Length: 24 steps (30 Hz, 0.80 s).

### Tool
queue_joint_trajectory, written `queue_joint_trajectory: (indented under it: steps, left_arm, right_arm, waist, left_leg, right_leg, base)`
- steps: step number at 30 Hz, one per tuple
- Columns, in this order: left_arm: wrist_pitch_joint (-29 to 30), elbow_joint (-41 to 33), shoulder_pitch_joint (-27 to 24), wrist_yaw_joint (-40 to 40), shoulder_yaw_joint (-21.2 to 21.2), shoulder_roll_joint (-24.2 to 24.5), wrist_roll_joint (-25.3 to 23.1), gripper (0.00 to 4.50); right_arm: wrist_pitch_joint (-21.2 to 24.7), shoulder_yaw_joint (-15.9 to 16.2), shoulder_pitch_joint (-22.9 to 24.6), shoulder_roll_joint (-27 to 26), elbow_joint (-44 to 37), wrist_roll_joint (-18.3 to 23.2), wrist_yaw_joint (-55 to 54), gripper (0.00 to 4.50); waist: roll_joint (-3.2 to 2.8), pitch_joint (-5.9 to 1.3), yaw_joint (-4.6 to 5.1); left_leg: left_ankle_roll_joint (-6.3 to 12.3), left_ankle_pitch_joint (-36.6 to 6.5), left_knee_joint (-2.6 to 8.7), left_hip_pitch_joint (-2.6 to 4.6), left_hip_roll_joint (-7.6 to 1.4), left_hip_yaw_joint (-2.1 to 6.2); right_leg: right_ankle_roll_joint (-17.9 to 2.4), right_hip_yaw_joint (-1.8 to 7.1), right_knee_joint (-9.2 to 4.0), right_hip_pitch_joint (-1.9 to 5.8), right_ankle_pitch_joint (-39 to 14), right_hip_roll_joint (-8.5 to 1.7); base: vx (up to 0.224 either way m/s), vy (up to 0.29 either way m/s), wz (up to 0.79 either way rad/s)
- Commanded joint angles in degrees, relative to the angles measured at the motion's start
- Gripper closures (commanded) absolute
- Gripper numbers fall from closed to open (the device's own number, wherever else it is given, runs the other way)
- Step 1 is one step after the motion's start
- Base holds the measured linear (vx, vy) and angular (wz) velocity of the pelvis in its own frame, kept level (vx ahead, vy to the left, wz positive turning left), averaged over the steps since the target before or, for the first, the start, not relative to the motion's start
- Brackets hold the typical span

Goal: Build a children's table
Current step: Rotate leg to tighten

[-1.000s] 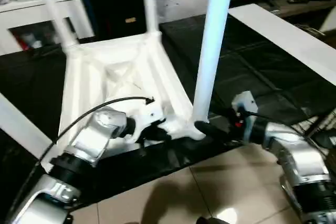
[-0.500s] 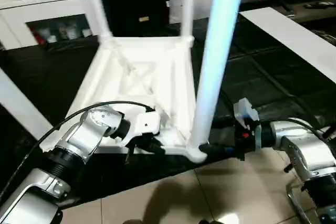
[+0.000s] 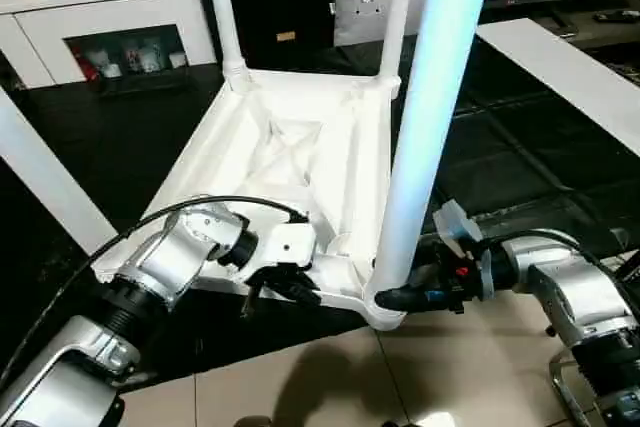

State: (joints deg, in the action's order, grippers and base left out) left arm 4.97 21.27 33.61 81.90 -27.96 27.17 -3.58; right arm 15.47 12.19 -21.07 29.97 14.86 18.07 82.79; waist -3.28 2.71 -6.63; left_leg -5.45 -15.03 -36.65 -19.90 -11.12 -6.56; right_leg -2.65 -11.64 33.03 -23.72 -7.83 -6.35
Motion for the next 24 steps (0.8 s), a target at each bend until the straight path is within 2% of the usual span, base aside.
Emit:
queue_joint_trajectory:
  steps: [1,7,9,11,12,13,14,15,16,17,18,19,20,21,22,23,24]
  left_arm:
    - [-0.8,0.0,0.2,2.4,-2.7,-0.3,-0.7,4.5]
    - [3.8,-1.2,-1.1,0.3,-0.1,-1.3,1.8,4.5]
    - [6.3,-2.1,-1.8,-0.6,1.2,-1.8,3.1,4.5]
    - [9.8,-3.3,-2.7,-2.7,2.6,-2.3,4.0,4.5]
    - [12.2,-3.9,-3.0,-4.4,3.5,-2.7,4.2,4.5]
    - [12.5,-4.0,-3.1,-4.6,3.6,-2.7,4.3,4.5]
    - [13.6,-4.2,-3.2,-5.5,4.0,-3.0,4.3,4.5]
    - [14.1,-4.3,-3.2,-6.0,4.3,-3.2,4.3,4.5]
    - [15.3,-4.3,-3.2,-7.5,4.9,-3.9,4.3,4.5]
    - [16.9,-4.6,-3.2,-9.2,5.6,-4.9,4.2,4.5]
    - [18.4,-4.8,-3.1,-11.0,6.3,-5.9,4.0,4.5]
    - [20.1,-5.2,-3.0,-12.9,6.8,-7.0,3.8,4.5]
    - [21.3,-5.2,-2.8,-14.8,7.4,-8.1,3.6,4.5]
    - [23.7,-4.8,-2.1,-18.2,8.5,-9.9,3.4,4.5]
    - [25.3,-4.5,-1.6,-20.4,9.2,-11.2,3.2,4.5]
    - [26.5,-4.0,-1.0,-22.6,9.9,-12.3,3.2,4.5]
    - [27.2,-3.7,-0.7,-23.7,10.3,-13.0,3.1,4.5]
  right_arm:
    - [0.3,0.4,-1.2,0.1,0.4,0.2,0.3,2.36]
    - [2.2,-0.8,-0.9,-2.1,-0.4,1.1,-3.2,2.43]
    - [4.4,-1.1,-1.4,-3.7,0.0,0.4,-7.3,2.43]
    - [4.1,-1.3,-2.6,-6.5,1.9,-2.6,-14.5,2.43]
    - [4.7,-1.9,-3.9,-8.8,3.9,-4.1,-20.0,2.43]
    - [4.9,-2.0,-4.1,-9.1,4.1,-4.2,-20.6,2.43]
    - [5.9,-2.4,-4.7,-10.2,4.8,-4.4,-22.9,2.44]
    - [6.3,-2.6,-5.0,-10.8,5.2,-4.5,-23.9,2.45]
    - [7.3,-3.1,-6.0,-12.5,6.4,-4.9,-27.2,2.46]
    - [8.4,-3.7,-7.1,-14.7,7.7,-5.5,-31.3,2.46]
    - [9.2,-4.3,-8.1,-16.8,9.1,-6.2,-35.3,2.46]
    - [9.6,-4.8,-9.0,-18.8,10.7,-6.9,-39.3,2.46]
    - [9.2,-5.5,-10.0,-20.8,12.5,-7.6,-43.5,2.46]
    - [8.2,-6.5,-11.6,-23.1,15.9,-8.9,-49.9,2.46]
    - [7.5,-7.3,-12.8,-24.6,18.2,-9.8,-54.2,2.46]
    - [6.6,-8.4,-13.8,-26.0,20.5,-9.5,-57.2,2.46]
    - [6.2,-9.1,-14.4,-26.8,21.8,-9.1,-58.6,2.46]
  waist:
    - [1.03,-4.22,0.28]
    - [0.86,-4.26,0.41]
    - [0.79,-4.05,0.77]
    - [0.93,-3.8,1.35]
    - [0.95,-3.46,2.16]
    - [0.93,-3.36,2.63]
    - [1.04,-3.0,4.45]
    - [0.79,-2.86,5.11]
    - [0.04,-2.69,6.51]
    - [-0.46,-2.74,7.78]
    - [-0.95,-2.65,7.99]
    - [-1.26,-2.43,7.9]
    - [-0.13,-2.12,8.51]
    - [0.82,-1.93,8.97]
    - [1.58,-1.5,9.53]
    - [1.55,-2.68,10.8]
    - [0.47,-2.61,11.15]
  left_leg:
    - [5.02,0.7,4.7,-0.94,-2.05,-0.8]
    - [4.76,0.9,4.7,-0.96,-2.12,-0.78]
    - [4.07,-0.9,4.82,-0.93,-1.9,-0.88]
    - [2.93,-3.0,4.97,-0.92,-1.7,-0.95]
    - [2.26,-5.6,4.98,-1.18,-1.2,-0.91]
    - [1.79,-7.0,4.86,-0.95,-1.16,-0.95]
    - [1.25,-11.4,4.21,-0.26,-0.48,-0.93]
    - [1.26,-12.9,4.05,-0.11,-0.46,-0.82]
    - [1.35,-16.4,4.36,-0.13,-1.32,-0.26]
    - [1.22,-20.6,5.49,-0.74,-3.19,0.83]
    - [1.31,-23.7,6.59,-1.42,-4.6,1.68]
    - [1.02,-29.7,9.36,-2.33,-7.64,3.59]
    - [-0.34,-31.7,9.01,-0.53,-6.17,2.67]
    - [-0.96,-29.4,6.84,0.47,-2.86,1.39]
    - [-0.25,-19.5,0.95,3.66,2.15,-1.55]
    - [1.4,-14.9,1.29,0.01,1.91,-1.4]
    - [1.83,-15.0,1.71,-0.87,0.7,-0.64]
  right_leg:
    - [-3.3,4.14,-4.08,4.38,-21.8,-3.4]
    - [-3.5,4.12,-4.05,4.41,-21.2,-3.4]
    - [-3.0,3.89,-4.48,4.41,-23.4,-3.35]
    - [-1.8,3.6,-4.9,4.41,-26.2,-3.32]
    - [0.1,2.95,-5.57,4.7,-30.0,-3.18]
    - [0.9,2.62,-5.91,4.51,-31.9,-3.18]
    - [4.3,0.99,-7.6,4.12,-37.2,-2.85]
    - [5.2,0.37,-8.0,4.06,-38.2,-2.77]
    - [6.3,-0.67,-8.62,4.71,-38.4,-2.69]
    - [6.2,-0.93,-7.64,6.16,-35.1,-2.77]
    - [5.4,-0.18,-5.67,7.02,-32.5,-2.88]
    - [2.5,3.49,0.95,8.0,-23.6,-3.31]
    - [0.0,5.32,-0.75,6.04,-21.8,-3.68]
    - [1.6,4.26,-4.61,4.64,-31.7,-3.54]
    - [5.8,-0.04,-10.06,0.62,-49.5,-3.91]
    - [9.6,-1.8,-8.95,4.59,-48.6,-3.94]
    - [11.4,-3.35,-10.11,5.48,-46.4,-3.22]
  base:
    - [0.0,0.0,0.0]
    - [0.0,0.0,0.0]
    - [0.0,0.0,0.0]
    - [0.0,0.0,0.0]
    - [0.0,0.0,0.0]
    - [0.0,0.0,0.0]
    - [0.0,0.0,0.0]
    - [0.0,0.0,0.0]
    - [0.0,0.0,0.0]
    - [0.0,0.0,0.0]
    - [0.0,0.0,0.0]
    - [0.0,0.0,0.0]
    - [0.0,0.0,0.0]
    - [0.0,0.0,0.0]
    - [0.0,0.0,0.0]
    - [0.0,0.0,0.0]
    - [0.026,0.024,-0.27]
